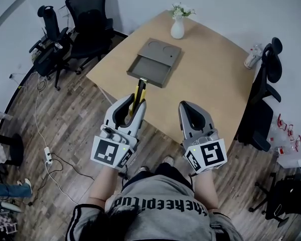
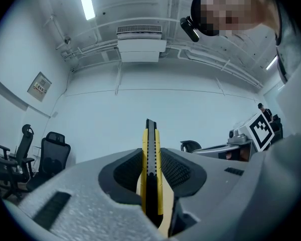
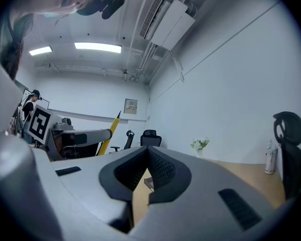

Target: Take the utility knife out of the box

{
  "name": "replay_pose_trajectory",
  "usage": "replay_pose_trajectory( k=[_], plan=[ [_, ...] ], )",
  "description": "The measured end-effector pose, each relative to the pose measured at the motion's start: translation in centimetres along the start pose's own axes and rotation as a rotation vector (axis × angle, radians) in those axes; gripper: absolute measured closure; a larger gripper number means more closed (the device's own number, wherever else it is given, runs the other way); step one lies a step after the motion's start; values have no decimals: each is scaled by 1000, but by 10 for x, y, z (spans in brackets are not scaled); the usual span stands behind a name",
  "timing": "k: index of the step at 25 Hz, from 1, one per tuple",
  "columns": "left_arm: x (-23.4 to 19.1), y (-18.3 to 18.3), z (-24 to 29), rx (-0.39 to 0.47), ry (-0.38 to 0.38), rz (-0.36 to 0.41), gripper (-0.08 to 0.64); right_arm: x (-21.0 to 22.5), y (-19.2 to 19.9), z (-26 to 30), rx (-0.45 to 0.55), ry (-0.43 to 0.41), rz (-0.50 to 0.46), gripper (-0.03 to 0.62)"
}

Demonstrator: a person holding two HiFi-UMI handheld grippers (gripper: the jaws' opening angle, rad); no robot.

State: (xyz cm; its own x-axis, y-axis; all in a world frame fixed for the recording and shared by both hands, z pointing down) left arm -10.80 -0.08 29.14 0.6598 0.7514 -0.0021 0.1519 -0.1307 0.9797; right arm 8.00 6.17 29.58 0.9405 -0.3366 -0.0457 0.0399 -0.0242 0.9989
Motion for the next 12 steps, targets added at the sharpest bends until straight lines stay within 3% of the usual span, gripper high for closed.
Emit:
replay_pose_trajectory(
  k=[12],
  plan=[
    [-4,-9,-40,17,45,-8,434,-46,-1,-19,2,46,3,586]
  ],
)
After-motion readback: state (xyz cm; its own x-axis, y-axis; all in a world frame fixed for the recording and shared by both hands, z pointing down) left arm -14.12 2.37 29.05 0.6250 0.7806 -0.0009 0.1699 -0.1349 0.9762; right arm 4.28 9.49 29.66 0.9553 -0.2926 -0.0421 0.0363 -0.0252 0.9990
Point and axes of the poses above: the fingertips, and each gripper's own axes: z forward along the fingers, x to its right, y out of its underside, the point moved 7 cm from there along -z, backward along the fingers, and after that the axes turned 3 degrees about -y, right-handed, at the moved point
